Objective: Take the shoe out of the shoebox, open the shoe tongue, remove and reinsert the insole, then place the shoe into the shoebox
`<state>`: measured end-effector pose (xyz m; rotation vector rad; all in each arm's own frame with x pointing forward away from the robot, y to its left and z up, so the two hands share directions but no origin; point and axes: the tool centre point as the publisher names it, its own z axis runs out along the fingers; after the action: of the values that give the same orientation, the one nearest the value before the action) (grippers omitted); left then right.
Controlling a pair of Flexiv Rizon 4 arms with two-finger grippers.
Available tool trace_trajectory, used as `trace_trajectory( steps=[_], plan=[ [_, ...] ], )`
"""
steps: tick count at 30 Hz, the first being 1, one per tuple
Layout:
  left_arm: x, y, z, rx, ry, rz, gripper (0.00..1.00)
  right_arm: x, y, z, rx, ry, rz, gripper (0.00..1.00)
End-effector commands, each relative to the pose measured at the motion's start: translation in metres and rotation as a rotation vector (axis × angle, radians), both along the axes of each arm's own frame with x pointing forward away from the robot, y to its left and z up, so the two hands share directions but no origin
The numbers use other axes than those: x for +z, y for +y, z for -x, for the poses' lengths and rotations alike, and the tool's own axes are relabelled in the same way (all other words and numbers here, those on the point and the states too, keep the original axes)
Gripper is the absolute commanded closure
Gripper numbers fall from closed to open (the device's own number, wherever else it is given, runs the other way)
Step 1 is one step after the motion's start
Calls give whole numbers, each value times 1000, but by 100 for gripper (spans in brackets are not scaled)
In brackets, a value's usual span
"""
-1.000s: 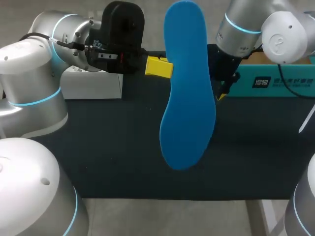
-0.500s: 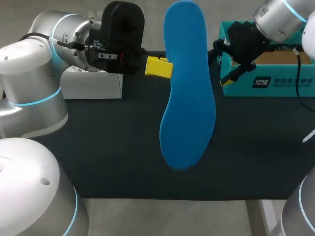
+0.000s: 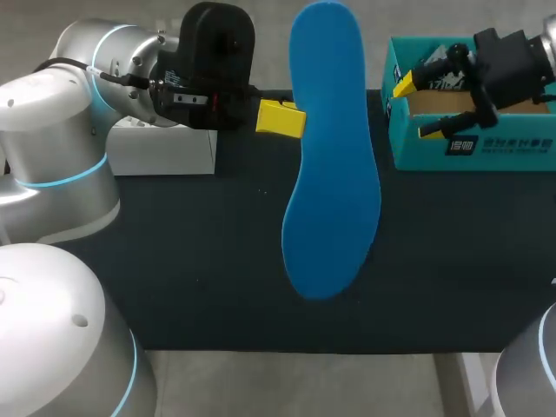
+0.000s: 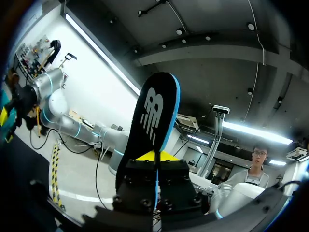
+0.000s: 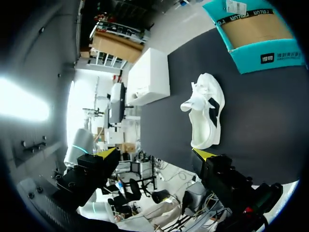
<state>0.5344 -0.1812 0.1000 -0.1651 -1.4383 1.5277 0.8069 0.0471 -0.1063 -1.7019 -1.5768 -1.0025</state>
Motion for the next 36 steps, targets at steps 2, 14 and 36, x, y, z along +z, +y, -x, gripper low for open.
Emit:
trace_trajectory(
  steps=[2,14,36],
  plan=[
    [-1,0,0,-1,0,1,100,-6,-5,9,-174,-71,-374,0],
    [-1,0,0,-1,0,1,100,-3,-9,3,-168,-121,-371,0],
    [-1,0,0,-1,0,1,100,89,-11,2,-13,-135,-517,0]
  ],
)
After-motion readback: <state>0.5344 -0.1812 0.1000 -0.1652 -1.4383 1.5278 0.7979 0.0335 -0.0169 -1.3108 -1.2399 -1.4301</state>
